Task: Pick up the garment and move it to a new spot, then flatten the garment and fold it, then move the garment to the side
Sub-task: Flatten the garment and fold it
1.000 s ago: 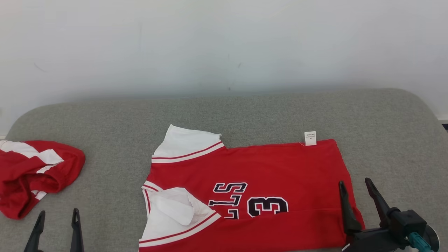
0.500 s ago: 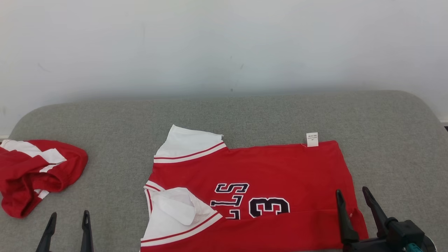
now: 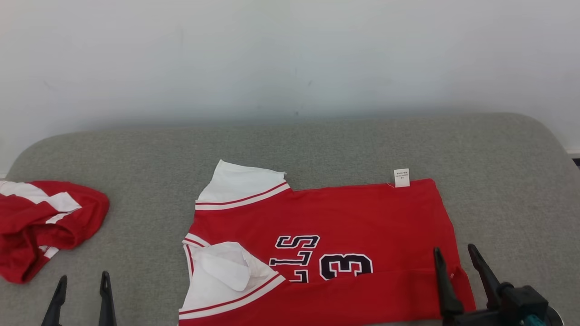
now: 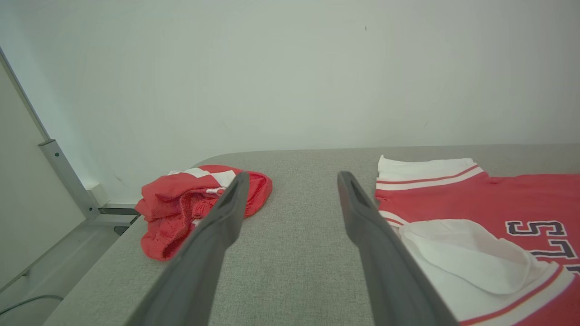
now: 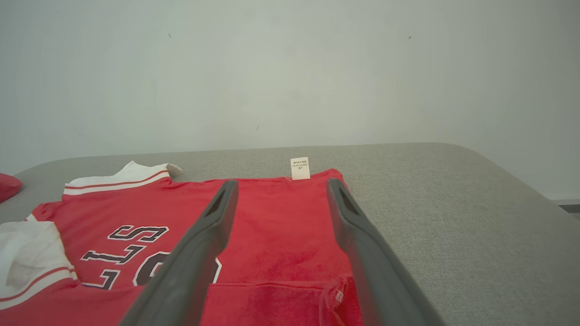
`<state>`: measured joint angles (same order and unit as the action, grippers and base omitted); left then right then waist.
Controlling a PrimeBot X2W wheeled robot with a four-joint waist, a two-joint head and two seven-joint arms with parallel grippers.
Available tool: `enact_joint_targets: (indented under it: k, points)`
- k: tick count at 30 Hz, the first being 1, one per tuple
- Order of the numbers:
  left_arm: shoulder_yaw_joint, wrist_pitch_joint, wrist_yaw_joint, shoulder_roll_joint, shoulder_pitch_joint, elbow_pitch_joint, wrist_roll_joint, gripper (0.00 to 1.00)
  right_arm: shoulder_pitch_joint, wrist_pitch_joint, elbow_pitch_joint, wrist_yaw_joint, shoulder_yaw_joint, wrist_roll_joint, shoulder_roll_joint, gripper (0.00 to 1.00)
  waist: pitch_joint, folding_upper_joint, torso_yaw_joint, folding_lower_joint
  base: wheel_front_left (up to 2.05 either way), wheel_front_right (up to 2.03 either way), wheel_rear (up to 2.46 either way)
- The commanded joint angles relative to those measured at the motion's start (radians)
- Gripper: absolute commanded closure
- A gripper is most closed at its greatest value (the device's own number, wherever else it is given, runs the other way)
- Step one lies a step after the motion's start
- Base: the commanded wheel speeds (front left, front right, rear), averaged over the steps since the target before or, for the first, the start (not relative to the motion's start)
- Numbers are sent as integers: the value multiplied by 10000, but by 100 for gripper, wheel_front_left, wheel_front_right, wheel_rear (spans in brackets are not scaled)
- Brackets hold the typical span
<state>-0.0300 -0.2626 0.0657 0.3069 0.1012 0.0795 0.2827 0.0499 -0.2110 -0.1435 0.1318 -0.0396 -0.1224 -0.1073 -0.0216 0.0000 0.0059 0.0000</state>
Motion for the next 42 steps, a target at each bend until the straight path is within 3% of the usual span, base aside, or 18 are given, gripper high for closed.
enact_joint_targets:
  k: [1,5,11,19,32,42]
  points:
    - [52,-31,-14,-36,-160,43,61,0,-154,-18,-15,-25,57,-106,-39,0,68,0,-93,0,0,0,0]
    - [108,99,-328,215,-781,211,329,0,-942,120,-434,-25,395,-304,-518,0,414,0,-490,0,0,0,0]
    - [117,780,-1133,872,-2886,512,766,0,-3102,322,-1466,-25,663,-483,-1028,0,1691,0,-1123,0,0,0,0]
    - [-582,2270,-1888,1977,-6454,1844,1427,0,-6347,357,-4010,-25,1188,-809,-865,0,3444,0,-2026,0,0,0,0]
    - [-2955,3566,-1956,3231,-8858,3845,3489,0,-9037,143,-6729,-25,2526,-1165,-594,0,4475,0,-2871,0,0,0,0]
    - [-4243,3691,-1954,3474,-9674,5260,4406,0,-10237,-113,-8106,-25,3396,-1630,-439,0,4759,0,-3100,0,0,0,0]
